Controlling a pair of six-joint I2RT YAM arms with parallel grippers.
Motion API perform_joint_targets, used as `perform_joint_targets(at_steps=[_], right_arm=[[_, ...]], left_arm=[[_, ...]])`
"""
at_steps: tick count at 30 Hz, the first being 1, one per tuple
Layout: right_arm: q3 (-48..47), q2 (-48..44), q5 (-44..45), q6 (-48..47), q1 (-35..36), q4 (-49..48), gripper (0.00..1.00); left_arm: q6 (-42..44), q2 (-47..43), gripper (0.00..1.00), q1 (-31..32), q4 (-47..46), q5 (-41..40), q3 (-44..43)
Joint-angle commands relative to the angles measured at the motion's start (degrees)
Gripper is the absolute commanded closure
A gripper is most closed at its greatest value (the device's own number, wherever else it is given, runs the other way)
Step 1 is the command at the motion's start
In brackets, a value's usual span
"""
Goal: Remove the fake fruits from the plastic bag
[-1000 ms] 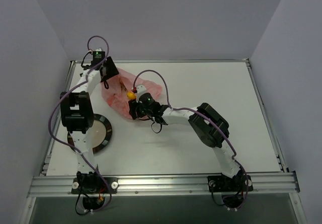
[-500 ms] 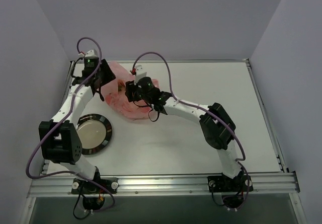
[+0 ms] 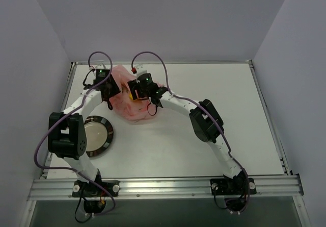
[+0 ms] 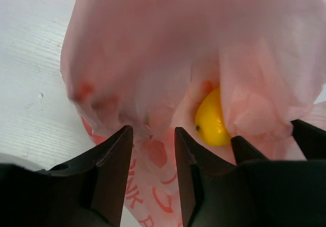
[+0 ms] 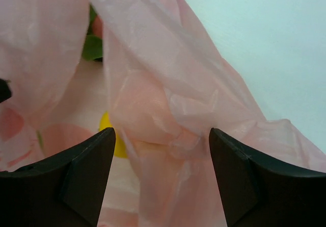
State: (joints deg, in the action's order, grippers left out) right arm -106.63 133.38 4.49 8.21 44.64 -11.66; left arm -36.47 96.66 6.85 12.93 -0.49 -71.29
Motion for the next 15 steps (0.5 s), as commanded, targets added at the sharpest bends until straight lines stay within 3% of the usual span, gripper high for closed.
perform_joint_targets(at_steps=[1,4,6,7,11,13,15], right_arm=[[-4.7,1.2,3.0,-2.8,-1.7,1.3,0.3],[-7.8,3.5,2.8,-4.4,-2.5,2.1,0.24],[-9.6,5.2,2.7,-4.6,-3.2,2.3,0.26],[-10.0,6.2,2.8,-4.3,-3.6,2.3,0.31],[-11.5,7.7,3.5,-1.2,-5.2,1.7,0.9],[-11.2,7.7,3.6,0.0,-6.0,0.5,1.0],[-10.2,7.3,3.2,1.9,-6.5,-0.5,1.0]], left_arm=[[0.4,1.3,0.64,0.5,-1.8,-2.8,-3.6],[1.3,3.4,0.64,1.1,-1.5,-4.2,-4.0],[1.8,4.9,0.64,1.2,-1.1,-5.1,-4.7],[2.0,5.7,0.65,1.3,-0.8,-5.7,-4.9],[2.6,7.4,0.8,1.2,1.8,-9.6,-6.0],[2.6,7.8,0.84,1.1,2.4,-11.6,-5.6],[2.5,8.2,0.91,1.1,3.0,-13.2,-6.0]])
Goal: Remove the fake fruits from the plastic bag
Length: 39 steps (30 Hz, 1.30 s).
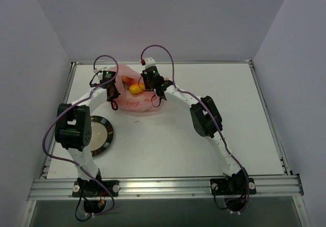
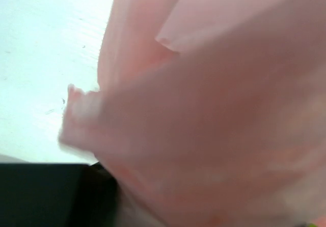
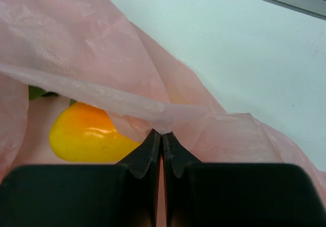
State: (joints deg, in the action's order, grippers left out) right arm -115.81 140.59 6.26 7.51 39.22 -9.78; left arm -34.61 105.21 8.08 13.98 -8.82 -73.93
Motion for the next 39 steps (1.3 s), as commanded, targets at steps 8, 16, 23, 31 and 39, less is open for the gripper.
perform_joint_targets(at_steps=[8,16,23,31,39], right_arm=[[1.8,-0.2,3.8,13.1,-5.5,-5.5,1.0],[8.3,-1.7,-2.3,15.0,-5.3,-10.9,1.0],[14.2,-6.5,-4.9,13.9,-4.9,-14.5,1.0],[15.0,-6.9,-5.6,13.1,-4.9,-14.3,1.0],[13.7,-7.1,-8.8,12.2,-5.1,-13.2,1.0]], left_arm=[[0.6,-2.4,0.98,-1.0,3.6,-10.2,-3.0],[3.2,-7.6,0.98,5.2,4.0,-6.0,-4.2],[3.1,-17.2,0.82,9.1,2.8,-0.4,0.6],[10.9,-11.2,0.87,10.6,4.2,8.4,-6.8],[29.6,1.3,0.76,9.4,2.5,16.7,-16.8]])
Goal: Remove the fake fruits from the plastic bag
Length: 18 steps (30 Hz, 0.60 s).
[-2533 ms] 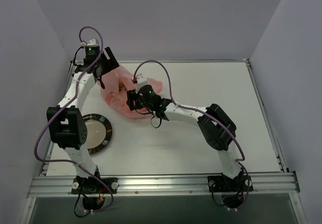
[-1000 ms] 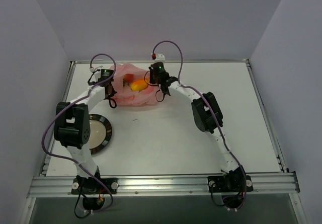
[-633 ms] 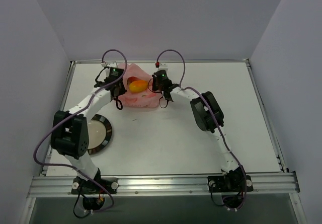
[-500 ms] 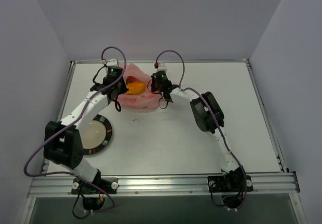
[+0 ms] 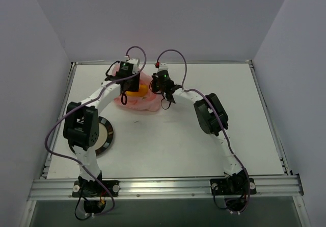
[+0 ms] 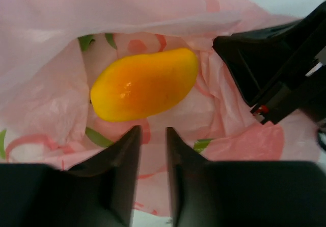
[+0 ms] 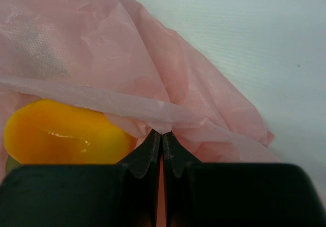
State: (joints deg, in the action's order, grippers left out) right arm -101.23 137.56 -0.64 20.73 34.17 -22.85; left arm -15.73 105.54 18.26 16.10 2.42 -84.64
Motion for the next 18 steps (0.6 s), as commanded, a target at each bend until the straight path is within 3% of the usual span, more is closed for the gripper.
perform_joint_targets(at_steps=[1,8,13,15,18], right_arm=[[-0.9,-4.1,-2.5,-1.0,-0.2,-0.2,1.0],[0.0,-4.4,-4.1,-0.5,-0.4,-0.6,1.0],[0.0,-4.3,-4.1,-0.4,-0.5,-0.7,1.0],[-0.1,-4.4,-4.3,-0.4,-0.4,-0.6,1.0],[0.0,-4.6,-4.2,-0.5,-0.5,-0.7,1.0]], left_arm=[[13.5,1.9,0.65,-0.9,1.1,5.8,-7.5],[21.9,9.2,0.31,-3.0,10.9,11.7,-20.1],[23.4,14.7,0.37,-3.1,17.6,15.4,-27.6],[23.6,15.6,0.3,-3.0,18.0,15.5,-27.9],[24.5,15.9,0.26,-3.1,19.0,16.0,-27.9]])
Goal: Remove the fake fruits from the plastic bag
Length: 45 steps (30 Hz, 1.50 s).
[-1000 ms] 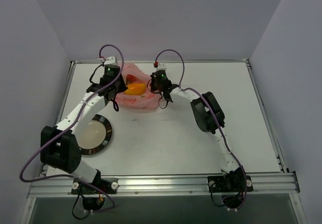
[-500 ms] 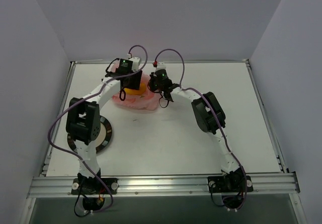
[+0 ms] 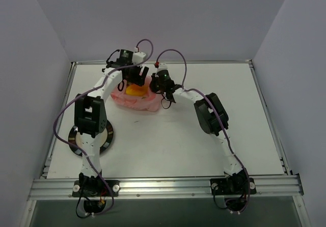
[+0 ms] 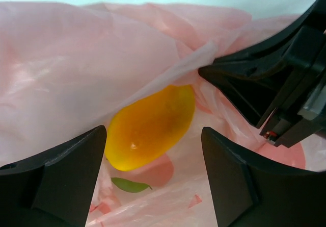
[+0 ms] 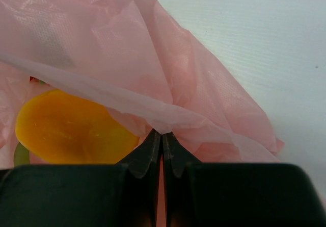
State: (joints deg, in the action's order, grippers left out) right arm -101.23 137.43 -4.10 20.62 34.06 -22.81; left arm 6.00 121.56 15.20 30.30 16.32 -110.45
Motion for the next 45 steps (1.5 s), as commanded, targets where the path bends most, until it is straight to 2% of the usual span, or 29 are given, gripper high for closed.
perform_joint_targets(at_steps=[1,4,7,14,22,27,29,30,31,35,41,45], right_arm=[[0.0,-4.5,-0.6,-0.4,-0.3,-0.7,1.0],[0.1,-4.6,-0.8,-0.4,-0.5,-0.7,1.0],[0.2,-4.5,-0.9,-0.3,-0.5,-0.7,1.0],[1.3,-5.3,-1.4,-0.1,-0.5,-1.2,1.0],[0.5,-5.1,-2.0,-0.1,-0.5,-1.2,1.0],[0.6,-5.0,-2.1,-0.1,-0.6,-1.3,1.0],[0.7,-5.1,-2.4,-0.1,-0.6,-1.4,1.0],[0.7,-5.0,-2.3,-0.1,-0.6,-1.5,1.0],[0.7,-5.0,-2.3,-0.1,-0.6,-1.5,1.0],[1.2,-5.7,-2.2,0.0,-0.7,-1.8,1.0],[1.8,-6.2,-2.3,0.6,-0.7,-2.6,1.0],[2.3,-6.0,-2.7,0.6,-0.4,-2.9,1.0]], left_arm=[[2.9,-0.3,0.27,0.0,4.8,2.5,-1.3],[3.1,-0.8,0.25,0.1,4.6,2.7,0.1],[3.5,-0.4,0.18,0.0,4.3,1.5,1.5],[3.6,3.2,0.06,0.2,3.2,-1.7,0.4],[3.5,5.1,0.04,0.6,2.4,-3.0,0.4],[3.3,4.8,0.05,1.1,0.8,-4.7,1.6],[3.2,4.2,0.11,1.1,0.0,-5.2,2.7],[3.1,3.8,0.2,1.1,-0.5,-5.2,3.3],[2.9,3.2,0.42,1.1,-1.0,-5.5,4.0],[2.4,-1.4,0.69,1.1,-3.1,-6.2,7.4],[-1.2,-10.6,0.82,1.1,-7.7,-6.0,12.7],[-5.3,-18.2,0.83,1.1,-12.0,-5.0,16.9]])
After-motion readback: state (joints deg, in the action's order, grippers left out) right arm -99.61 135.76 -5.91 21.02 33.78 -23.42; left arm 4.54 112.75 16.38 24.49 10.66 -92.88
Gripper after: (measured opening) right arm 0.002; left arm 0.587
